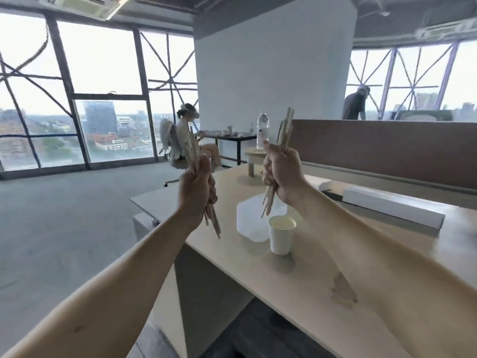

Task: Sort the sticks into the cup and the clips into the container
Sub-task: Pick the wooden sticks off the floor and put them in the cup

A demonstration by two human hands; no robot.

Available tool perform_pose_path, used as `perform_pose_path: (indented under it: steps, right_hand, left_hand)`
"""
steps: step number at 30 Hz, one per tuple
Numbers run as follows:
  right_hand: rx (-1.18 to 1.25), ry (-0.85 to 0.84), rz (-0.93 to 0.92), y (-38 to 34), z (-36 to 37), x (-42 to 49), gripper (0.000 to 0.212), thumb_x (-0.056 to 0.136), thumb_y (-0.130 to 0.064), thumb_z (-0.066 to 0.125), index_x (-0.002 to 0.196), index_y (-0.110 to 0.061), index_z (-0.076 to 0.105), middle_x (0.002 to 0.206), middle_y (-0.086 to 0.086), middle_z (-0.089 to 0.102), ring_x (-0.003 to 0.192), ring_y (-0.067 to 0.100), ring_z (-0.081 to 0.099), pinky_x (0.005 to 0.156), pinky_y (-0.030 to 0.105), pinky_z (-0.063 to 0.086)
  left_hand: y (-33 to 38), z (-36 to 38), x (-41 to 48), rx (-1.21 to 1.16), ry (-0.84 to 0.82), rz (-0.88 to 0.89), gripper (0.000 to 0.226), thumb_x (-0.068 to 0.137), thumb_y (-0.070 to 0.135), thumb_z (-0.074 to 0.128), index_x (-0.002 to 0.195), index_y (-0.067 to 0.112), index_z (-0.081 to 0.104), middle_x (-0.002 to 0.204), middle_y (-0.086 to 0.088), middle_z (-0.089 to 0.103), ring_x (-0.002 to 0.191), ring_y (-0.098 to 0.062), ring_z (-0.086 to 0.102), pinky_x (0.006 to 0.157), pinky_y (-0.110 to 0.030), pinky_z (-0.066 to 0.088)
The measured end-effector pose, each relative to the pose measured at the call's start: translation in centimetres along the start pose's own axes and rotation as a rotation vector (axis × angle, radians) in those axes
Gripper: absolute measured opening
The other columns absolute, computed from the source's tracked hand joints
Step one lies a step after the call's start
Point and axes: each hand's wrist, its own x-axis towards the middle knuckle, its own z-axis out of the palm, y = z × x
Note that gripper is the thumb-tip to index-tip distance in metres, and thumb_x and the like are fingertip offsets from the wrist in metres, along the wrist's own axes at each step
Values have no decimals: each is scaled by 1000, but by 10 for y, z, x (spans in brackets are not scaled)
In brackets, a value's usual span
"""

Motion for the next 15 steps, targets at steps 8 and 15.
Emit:
perform_pose_path:
  steps: [8,15]
  right_hand:
    - [24,155,-30,21,-69,17,54,100,-27,55,48,-21,38,43,-2,31,41,17,27,47,30,26]
    - [-57,176,-1,46,-83,29,55,101,-30,52,48,-20,43,44,-2,35,40,15,33,46,27,31]
  left_hand:
    - [-35,76,23,-199,18,-47,48,96,50,50,63,19,33,50,2,27,42,-13,23,43,-25,23]
    - [-62,115,32,-239,-59,-79,50,97,49,47,58,20,36,51,0,28,45,-14,25,46,-28,24]
